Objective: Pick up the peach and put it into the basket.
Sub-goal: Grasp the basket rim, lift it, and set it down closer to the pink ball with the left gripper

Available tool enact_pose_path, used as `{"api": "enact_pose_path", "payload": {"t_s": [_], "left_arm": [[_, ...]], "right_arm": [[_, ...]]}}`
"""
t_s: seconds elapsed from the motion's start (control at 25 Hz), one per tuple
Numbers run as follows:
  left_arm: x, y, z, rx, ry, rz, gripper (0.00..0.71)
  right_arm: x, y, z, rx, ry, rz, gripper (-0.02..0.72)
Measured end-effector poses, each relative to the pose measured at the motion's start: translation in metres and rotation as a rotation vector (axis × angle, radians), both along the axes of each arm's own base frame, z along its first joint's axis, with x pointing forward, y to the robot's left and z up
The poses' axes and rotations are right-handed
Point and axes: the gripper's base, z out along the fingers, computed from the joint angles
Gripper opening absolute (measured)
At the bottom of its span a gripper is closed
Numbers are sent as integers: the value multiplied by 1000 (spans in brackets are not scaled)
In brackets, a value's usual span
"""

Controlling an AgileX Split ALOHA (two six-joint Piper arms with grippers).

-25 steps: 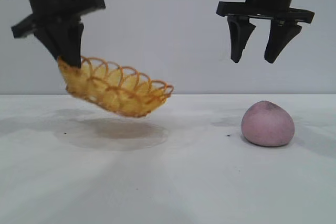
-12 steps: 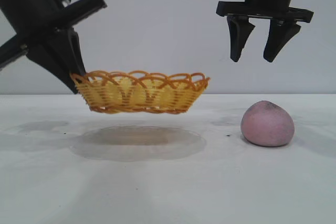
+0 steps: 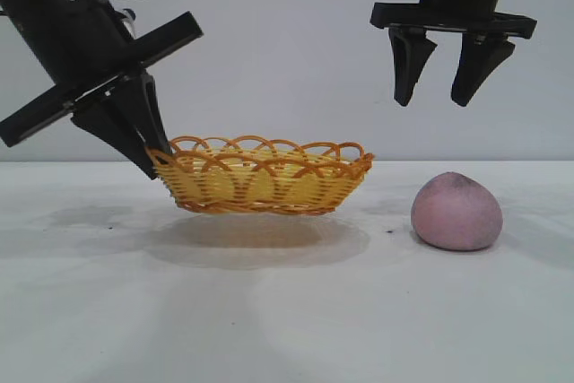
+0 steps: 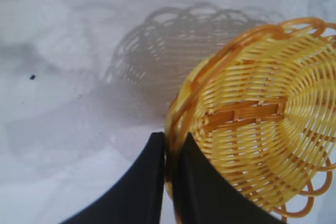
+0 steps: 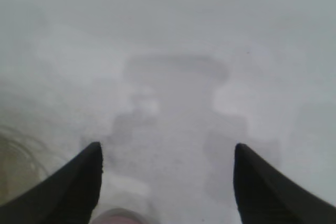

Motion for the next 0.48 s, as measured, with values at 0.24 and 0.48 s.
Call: {"api": "enact_pose_path", "payload": {"t_s": [0.24,0.48], "left_arm": [[1,-1,-7,-17,25,22,183],[0,-3,-6,-39,41,32,454]], "right_arm": [[0,0,0,0,0,0,488],[0,0,0,0,0,0,488]]}}
